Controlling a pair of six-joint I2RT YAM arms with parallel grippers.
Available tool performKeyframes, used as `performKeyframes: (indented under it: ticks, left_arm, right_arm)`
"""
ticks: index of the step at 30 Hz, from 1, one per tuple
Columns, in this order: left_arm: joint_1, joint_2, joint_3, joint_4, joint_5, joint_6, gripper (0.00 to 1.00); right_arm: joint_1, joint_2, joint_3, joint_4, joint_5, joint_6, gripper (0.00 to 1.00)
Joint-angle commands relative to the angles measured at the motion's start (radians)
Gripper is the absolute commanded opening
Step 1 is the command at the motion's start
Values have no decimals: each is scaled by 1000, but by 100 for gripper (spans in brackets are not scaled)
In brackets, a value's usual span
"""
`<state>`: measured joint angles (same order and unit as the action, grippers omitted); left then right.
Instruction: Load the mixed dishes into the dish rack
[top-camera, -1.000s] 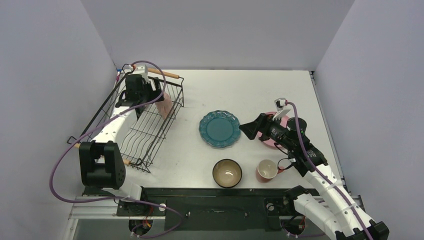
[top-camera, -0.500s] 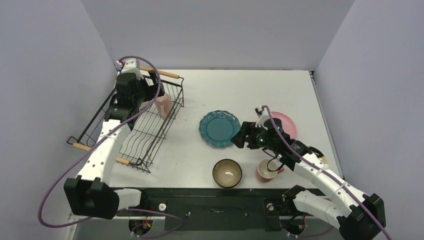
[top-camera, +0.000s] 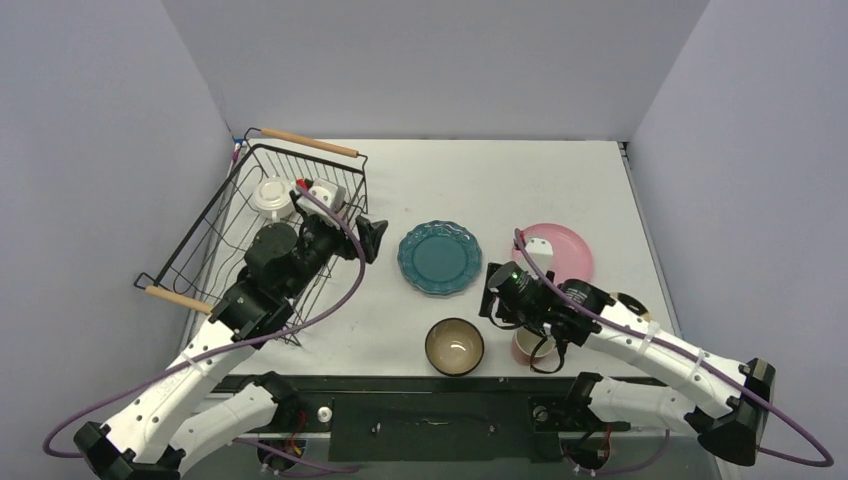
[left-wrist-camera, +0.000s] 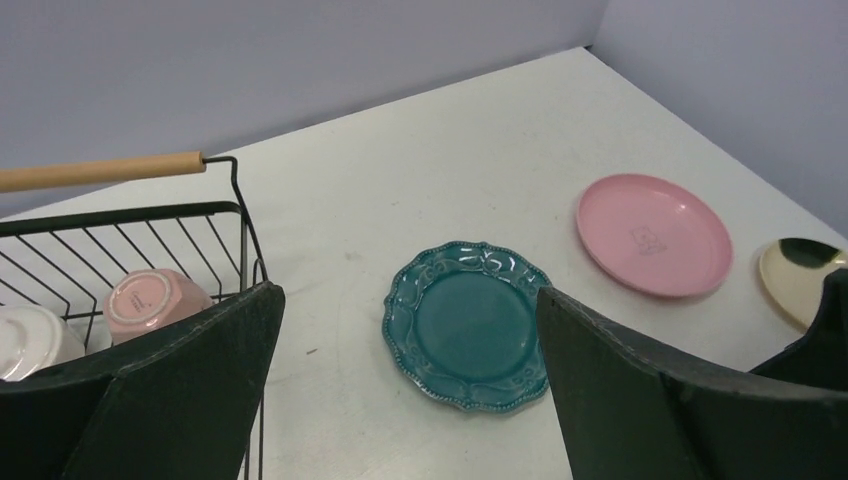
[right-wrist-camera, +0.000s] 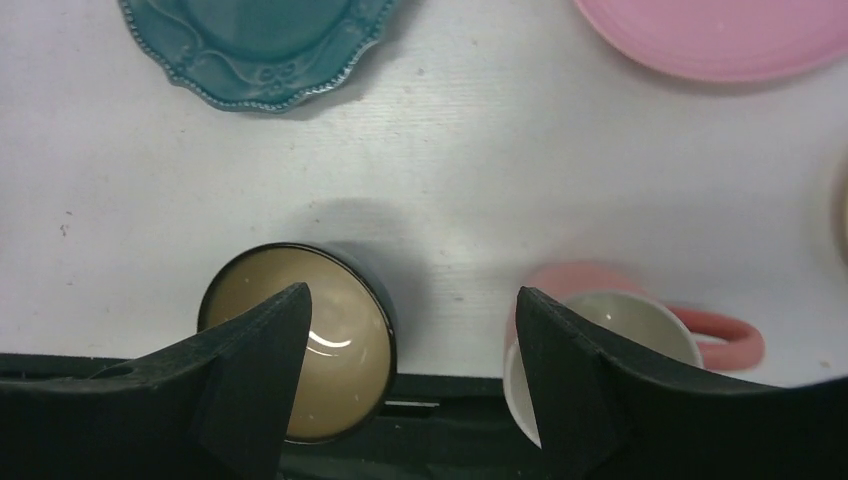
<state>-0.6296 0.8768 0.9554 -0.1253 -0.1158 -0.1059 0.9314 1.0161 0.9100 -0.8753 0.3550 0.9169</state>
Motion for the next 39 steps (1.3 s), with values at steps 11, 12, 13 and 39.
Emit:
performKeyframes:
  ticks: [11, 12, 13, 39]
  left_arm:
    - [-2, -165, -141, 218, -37, -22, 96]
    - [-2, -172, -142, 220, -39, -23, 96]
    - [-2, -176, -147, 222, -46, -22, 96]
    - [16, -185, -191, 255, -23, -32, 96]
  right_arm:
    - [-95, -101, -1, -328, 132, 744, 70]
    - [-112, -88, -18, -328, 105, 752, 70]
    - [-134, -81, -25, -327, 93, 761, 69]
    - [-244, 27, -232, -84, -1, 908, 24]
